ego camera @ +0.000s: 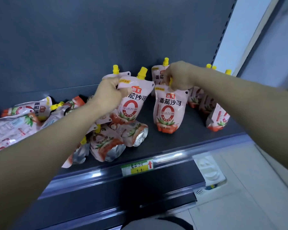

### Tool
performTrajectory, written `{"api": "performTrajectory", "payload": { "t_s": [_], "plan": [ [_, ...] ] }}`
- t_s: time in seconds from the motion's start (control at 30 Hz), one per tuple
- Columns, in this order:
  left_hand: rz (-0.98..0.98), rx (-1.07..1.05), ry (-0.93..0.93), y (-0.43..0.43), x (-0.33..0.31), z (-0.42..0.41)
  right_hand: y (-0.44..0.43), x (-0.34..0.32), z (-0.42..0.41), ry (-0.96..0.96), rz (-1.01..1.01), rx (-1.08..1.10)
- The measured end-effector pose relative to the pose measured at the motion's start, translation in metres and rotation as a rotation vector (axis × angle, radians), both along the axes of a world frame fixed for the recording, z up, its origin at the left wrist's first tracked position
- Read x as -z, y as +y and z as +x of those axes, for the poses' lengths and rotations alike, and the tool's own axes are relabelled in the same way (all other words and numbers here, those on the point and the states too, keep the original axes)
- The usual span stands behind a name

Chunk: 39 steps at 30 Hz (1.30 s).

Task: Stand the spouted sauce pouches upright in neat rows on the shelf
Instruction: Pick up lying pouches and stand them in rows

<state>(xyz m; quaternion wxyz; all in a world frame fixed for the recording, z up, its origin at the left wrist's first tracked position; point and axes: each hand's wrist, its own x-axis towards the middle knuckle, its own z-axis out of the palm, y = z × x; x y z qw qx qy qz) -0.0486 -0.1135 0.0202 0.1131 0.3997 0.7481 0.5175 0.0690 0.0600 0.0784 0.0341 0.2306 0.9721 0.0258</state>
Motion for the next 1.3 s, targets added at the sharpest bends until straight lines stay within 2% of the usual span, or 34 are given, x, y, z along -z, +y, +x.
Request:
{"api": "performTrajectory", "payload": {
  "t_s": [0.13,0.27,0.57,0.7,0.9,1.3],
  "plan": [
    [0.033,0.058,-0.018,0.017,-0.008,0.017,0.016,0.002,0.012,0.039,-0.004,0.064],
    [0.046,0.143,-0.137,0.03,-0.004,0.038,0.034,0.003,0.018,0.101,-0.1,0.088],
    [-0.037,0.188,-0.192,0.06,0.014,0.072,0.048,-0.013,0.025,-0.004,-0.246,0.015],
    [-0.086,0.203,-0.23,0.07,0.024,0.084,0.053,-0.023,0.032,-0.037,-0.242,-0.014],
    [-0.094,0.197,-0.293,0.069,0.036,0.092,0.056,-0.026,0.039,0.131,-0.192,-0.113],
    [-0.161,0.115,-0.226,0.06,0.029,0.1,0.041,-0.031,0.046,0.227,-0.172,-0.27]
  ]
}}
